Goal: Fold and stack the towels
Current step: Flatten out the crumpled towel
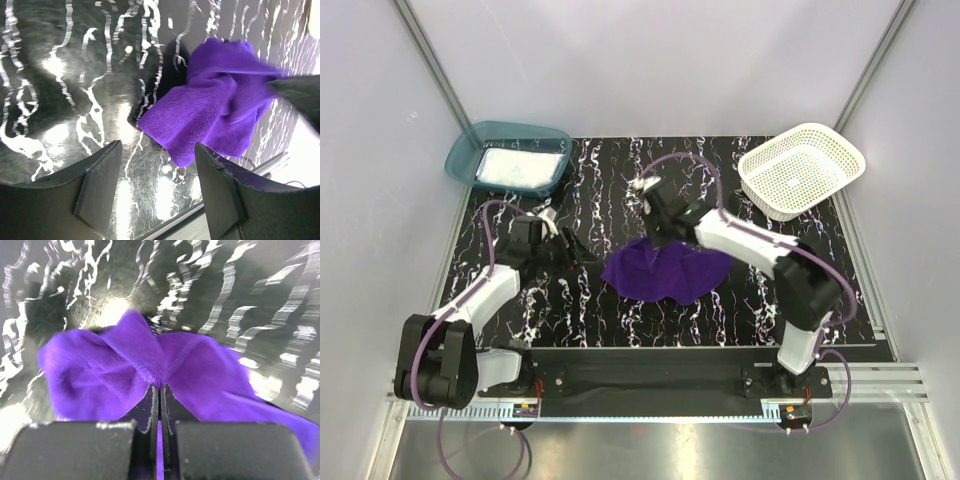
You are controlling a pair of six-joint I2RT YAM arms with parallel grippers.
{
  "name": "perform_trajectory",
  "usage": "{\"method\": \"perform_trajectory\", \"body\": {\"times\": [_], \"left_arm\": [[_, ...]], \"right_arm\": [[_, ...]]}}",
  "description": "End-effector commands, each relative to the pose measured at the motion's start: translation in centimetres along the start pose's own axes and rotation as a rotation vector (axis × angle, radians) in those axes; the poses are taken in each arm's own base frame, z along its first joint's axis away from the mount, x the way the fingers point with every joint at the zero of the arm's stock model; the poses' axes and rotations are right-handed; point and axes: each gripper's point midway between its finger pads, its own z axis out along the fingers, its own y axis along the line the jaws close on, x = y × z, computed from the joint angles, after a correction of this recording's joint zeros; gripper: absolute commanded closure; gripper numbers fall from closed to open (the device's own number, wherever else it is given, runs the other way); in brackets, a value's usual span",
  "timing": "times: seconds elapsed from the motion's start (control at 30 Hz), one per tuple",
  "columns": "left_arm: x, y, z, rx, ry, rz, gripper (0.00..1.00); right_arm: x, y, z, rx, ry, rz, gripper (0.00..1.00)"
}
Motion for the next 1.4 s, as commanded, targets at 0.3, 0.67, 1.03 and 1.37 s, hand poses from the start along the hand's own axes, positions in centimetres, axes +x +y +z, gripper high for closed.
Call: {"method": "perform_trajectory", "body": {"times": [0.3, 0.67, 1.03, 1.37], "left_arm": [[-6.2, -13.1, -4.6, 0.364, -0.153, 0.356, 0.36], [-5.9, -13.8, 0.2, 0.428, -0.018, 0.333, 0.33], [-5.8, -15.1, 6.4, 0.321, 0.026, 0.577, 0.32], [-2.5, -12.6, 10.2, 0.168, 0.142, 0.652, 0.35]], "right_arm": [[-9.5, 2.2, -18.3, -0.232, -0.278, -0.203, 1.0], [-4.0, -2.5, -17.7, -0.123, -0.125, -0.04, 1.0], [9.4, -8.8, -9.7, 0.155, 0.17, 0.347, 1.0], [9.8, -9.7, -8.5, 0.164, 0.139, 0.387, 1.0]]}}
